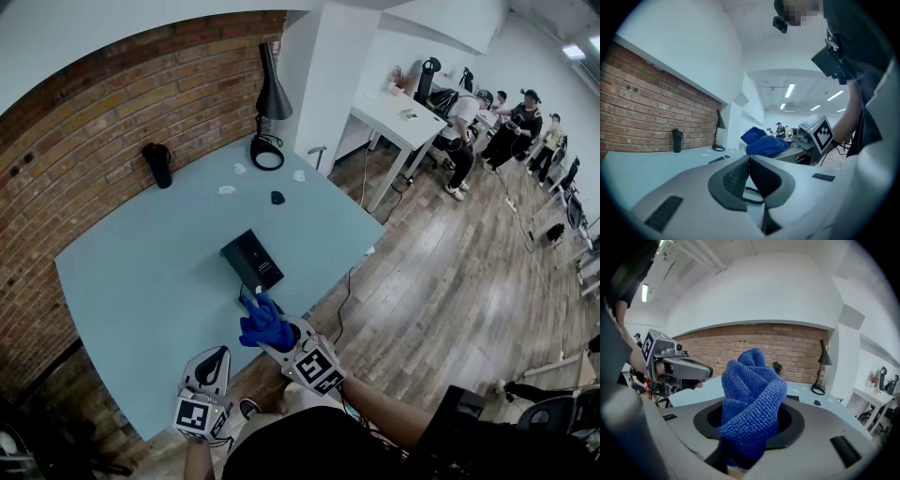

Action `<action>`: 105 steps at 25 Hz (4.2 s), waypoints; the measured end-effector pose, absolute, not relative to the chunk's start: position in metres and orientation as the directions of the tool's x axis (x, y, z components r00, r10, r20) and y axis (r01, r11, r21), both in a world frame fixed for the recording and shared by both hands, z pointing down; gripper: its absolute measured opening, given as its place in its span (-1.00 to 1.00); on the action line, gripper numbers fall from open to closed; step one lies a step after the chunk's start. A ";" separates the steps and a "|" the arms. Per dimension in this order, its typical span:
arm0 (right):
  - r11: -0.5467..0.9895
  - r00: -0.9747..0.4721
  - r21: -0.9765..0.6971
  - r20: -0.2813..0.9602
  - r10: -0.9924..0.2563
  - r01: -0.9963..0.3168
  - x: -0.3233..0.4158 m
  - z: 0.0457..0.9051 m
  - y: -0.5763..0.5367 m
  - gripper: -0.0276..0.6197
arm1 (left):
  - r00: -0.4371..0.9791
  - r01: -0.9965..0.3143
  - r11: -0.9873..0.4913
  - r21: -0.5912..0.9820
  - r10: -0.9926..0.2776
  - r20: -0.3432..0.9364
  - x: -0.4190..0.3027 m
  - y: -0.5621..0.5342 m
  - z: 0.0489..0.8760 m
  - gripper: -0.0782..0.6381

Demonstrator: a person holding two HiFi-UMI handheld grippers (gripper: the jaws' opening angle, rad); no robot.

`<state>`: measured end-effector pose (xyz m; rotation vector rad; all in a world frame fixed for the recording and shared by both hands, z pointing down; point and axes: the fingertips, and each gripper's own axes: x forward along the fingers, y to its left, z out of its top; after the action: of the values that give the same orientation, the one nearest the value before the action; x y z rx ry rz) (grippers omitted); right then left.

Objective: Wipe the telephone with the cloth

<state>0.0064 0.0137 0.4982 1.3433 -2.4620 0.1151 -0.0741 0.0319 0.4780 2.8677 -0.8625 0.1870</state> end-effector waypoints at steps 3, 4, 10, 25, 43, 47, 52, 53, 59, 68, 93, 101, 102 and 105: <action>0.578 -0.529 0.068 0.327 -0.783 -0.813 0.007 0.501 0.016 -0.29 | 0.820 -0.567 -0.817 0.100 -0.550 0.160 -0.071 0.033 0.479 -0.78; 0.588 -0.542 0.052 0.329 -0.773 -0.807 0.007 0.503 0.016 -0.28 | 0.818 -0.570 -0.815 0.102 -0.552 0.159 -0.070 0.034 0.479 -0.78; 0.634 -0.573 0.028 0.400 -0.715 -0.773 0.005 0.526 0.001 -0.27 | 0.794 -0.603 -0.790 0.111 -0.580 0.182 -0.075 0.032 0.486 -0.78; 0.738 -0.655 0.000 0.460 -0.599 -0.674 0.001 0.556 -0.058 -0.26 | 0.684 -0.726 -0.670 0.155 -0.681 0.262 -0.085 0.017 0.499 -0.78; 0.864 -0.518 0.303 0.703 -0.487 -0.401 0.043 0.613 -0.143 -0.26 | 0.520 -0.854 -0.486 0.187 -0.781 0.347 -0.107 0.026 0.509 -0.78; 0.825 -0.458 0.465 0.687 -0.565 -0.320 0.058 0.593 -0.199 -0.26 | 0.483 -0.876 -0.445 0.186 -0.806 0.342 -0.114 0.034 0.514 -0.78; 0.763 -0.439 0.593 0.632 -0.639 -0.257 0.053 0.565 -0.244 -0.26 | 0.471 -0.882 -0.431 0.191 -0.817 0.333 -0.113 0.039 0.509 -0.78; 0.758 -0.436 0.604 0.630 -0.642 -0.244 0.051 0.566 -0.249 -0.26 | 0.468 -0.883 -0.428 0.191 -0.818 0.334 -0.112 0.040 0.509 -0.78; 0.755 -0.335 0.649 0.695 -0.637 -0.089 0.053 0.610 -0.255 -0.26 | 0.457 -0.889 -0.422 0.175 -0.822 0.339 -0.107 0.049 0.516 -0.78; 0.837 -0.362 0.499 0.755 -0.547 -0.224 0.063 0.642 -0.248 -0.27 | 0.461 -0.887 -0.423 0.183 -0.814 0.354 -0.108 0.053 0.521 -0.78; 0.793 -0.304 0.399 0.768 -0.563 -0.460 0.071 0.647 -0.237 -0.30 | 0.525 -0.851 -0.479 0.215 -0.766 0.370 -0.107 0.050 0.533 -0.78; 0.745 -0.308 0.322 0.761 -0.570 -0.584 0.075 0.650 -0.229 -0.31 | 0.549 -0.835 -0.502 0.223 -0.744 0.380 -0.102 0.047 0.535 -0.78; 0.741 -0.312 0.308 0.762 -0.568 -0.596 0.076 0.651 -0.227 -0.31 | 0.551 -0.834 -0.504 0.225 -0.744 0.379 -0.102 0.047 0.535 -0.78; 0.736 -0.318 0.294 0.760 -0.567 -0.610 0.076 0.654 -0.221 -0.31 | 0.556 -0.831 -0.507 0.230 -0.737 0.384 -0.100 0.047 0.535 -0.78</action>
<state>0.0758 -0.2214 0.6540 0.8939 -1.9990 0.0576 -0.0996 0.0475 0.5351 2.4077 -1.2766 0.3330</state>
